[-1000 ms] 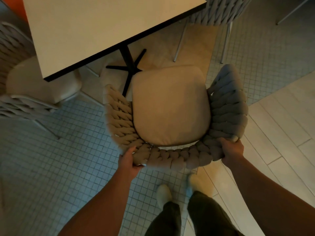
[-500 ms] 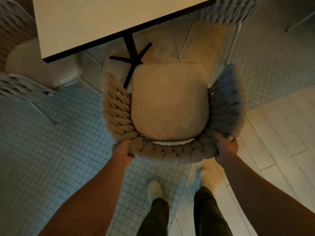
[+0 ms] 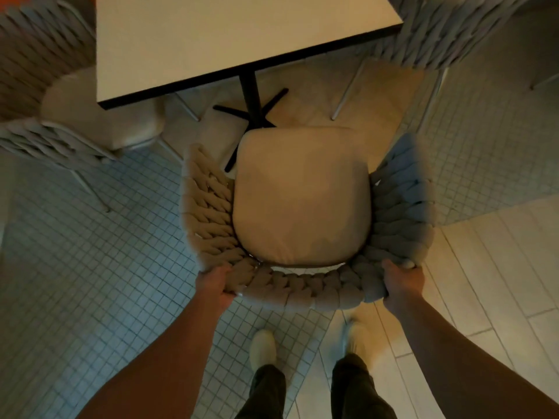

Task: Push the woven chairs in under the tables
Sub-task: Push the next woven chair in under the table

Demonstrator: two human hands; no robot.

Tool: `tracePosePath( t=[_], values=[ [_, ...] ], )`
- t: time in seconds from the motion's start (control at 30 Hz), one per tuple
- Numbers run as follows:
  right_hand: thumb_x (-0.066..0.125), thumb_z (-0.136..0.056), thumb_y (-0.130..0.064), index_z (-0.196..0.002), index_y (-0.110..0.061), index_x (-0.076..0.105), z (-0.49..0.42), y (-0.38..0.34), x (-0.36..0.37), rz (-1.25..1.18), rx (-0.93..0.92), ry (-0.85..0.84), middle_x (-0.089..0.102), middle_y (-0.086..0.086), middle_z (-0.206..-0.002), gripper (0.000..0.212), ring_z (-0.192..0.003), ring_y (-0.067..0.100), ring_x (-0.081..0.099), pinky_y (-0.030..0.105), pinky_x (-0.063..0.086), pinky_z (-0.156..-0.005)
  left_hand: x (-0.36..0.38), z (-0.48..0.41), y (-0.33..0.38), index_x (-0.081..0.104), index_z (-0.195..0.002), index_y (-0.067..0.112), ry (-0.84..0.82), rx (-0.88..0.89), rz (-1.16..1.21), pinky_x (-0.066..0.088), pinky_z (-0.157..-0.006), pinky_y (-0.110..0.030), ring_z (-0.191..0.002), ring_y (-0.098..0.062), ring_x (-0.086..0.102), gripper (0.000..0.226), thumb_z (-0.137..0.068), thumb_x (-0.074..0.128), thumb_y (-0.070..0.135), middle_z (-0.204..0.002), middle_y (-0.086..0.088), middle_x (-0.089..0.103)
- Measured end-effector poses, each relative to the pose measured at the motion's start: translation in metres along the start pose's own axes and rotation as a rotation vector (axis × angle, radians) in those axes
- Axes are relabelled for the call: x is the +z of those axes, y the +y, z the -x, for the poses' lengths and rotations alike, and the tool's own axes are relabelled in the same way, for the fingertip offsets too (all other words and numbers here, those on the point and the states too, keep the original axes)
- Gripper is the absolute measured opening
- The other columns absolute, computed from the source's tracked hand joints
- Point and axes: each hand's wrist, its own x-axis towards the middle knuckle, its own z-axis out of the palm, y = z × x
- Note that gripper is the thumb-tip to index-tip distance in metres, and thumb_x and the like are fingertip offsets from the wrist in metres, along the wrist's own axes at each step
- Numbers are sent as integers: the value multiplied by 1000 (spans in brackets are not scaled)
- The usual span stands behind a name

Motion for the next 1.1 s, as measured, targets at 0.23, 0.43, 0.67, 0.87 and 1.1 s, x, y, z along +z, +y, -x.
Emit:
tracePosePath(
  t=[0.23,0.43,0.67,0.87,1.1],
  values=[
    [67,-86,3,-132,-6,48,-5,-10,-6,47,-10,-81,58,22,-128,50,-113,45,59,60,51,-91,-5,31,-27,62,-125,4,30,-1,90,54,-62,-44,-84,-36,66,35,-93,54,-8,-114,-22,67],
    [62,-88,9,-134,-3,46,-23,-36,-14,70,-44,-178,55,25,-132,50,-116,46,57,59,50,-93,13,48,-43,63,-101,9,84,-11,125,57,-65,-46,-80,-34,65,19,-93,56,-6,-94,-16,66],
    [63,-89,7,-136,-6,46,-49,-69,-23,123,-59,-262,55,24,-133,51,-118,45,56,62,48,-95,44,67,-66,63,-120,7,105,-11,241,57,-61,-45,-85,-36,69,34,-93,53,-10,-102,-20,68],
    [64,-87,7,-136,-9,47,-61,-77,-25,127,-56,-284,56,21,-132,53,-117,44,57,58,50,-92,59,77,-69,62,-122,7,134,-15,254,54,-62,-45,-82,-34,65,35,-92,54,-9,-98,-18,66],
    [62,-89,8,-138,-11,45,-57,-74,-24,163,-62,-258,53,23,-135,54,-120,45,54,60,48,-95,58,80,-66,59,-108,9,131,-46,187,50,-75,-47,-74,-27,56,22,-95,53,-7,-87,-12,58]
  ],
)
